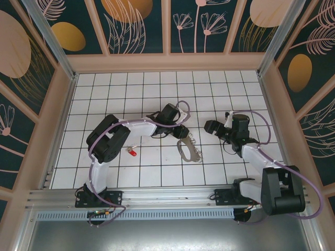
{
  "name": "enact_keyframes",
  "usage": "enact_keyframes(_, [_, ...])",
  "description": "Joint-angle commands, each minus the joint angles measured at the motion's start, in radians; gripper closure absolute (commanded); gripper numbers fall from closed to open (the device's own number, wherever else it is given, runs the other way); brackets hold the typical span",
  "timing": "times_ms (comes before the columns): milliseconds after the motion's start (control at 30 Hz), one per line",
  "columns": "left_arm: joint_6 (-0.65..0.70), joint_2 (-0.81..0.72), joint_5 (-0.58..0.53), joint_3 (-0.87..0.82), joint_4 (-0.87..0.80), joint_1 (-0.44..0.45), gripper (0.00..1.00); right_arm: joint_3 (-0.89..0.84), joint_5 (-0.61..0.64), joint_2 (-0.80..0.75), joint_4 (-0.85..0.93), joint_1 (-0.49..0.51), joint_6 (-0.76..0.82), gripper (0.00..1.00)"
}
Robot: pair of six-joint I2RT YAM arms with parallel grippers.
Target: Put the keys on the keyring
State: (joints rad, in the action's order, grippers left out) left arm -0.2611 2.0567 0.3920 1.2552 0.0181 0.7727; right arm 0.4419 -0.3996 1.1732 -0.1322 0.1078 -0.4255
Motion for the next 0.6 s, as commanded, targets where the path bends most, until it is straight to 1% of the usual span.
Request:
enact_keyframes(0, [0.034,0.022,0.005,0.029,-0.03,0.008,0.73,-0.02,-0.018,-0.019,-0.027,-0.011,-0.002,0.11])
enact_keyframes(167, [0.04,0.033,0.005,0.036,-0.035,0.008,0.74,-0.022,-0.021,-0.017,-0.034,-0.016,0.002,0.11])
enact_keyframes(567, [0.048,0.063,0.026,0.055,-0.043,0.007,0.82,-0.023,-0.025,-0.019,-0.037,-0.03,0.008,0.11])
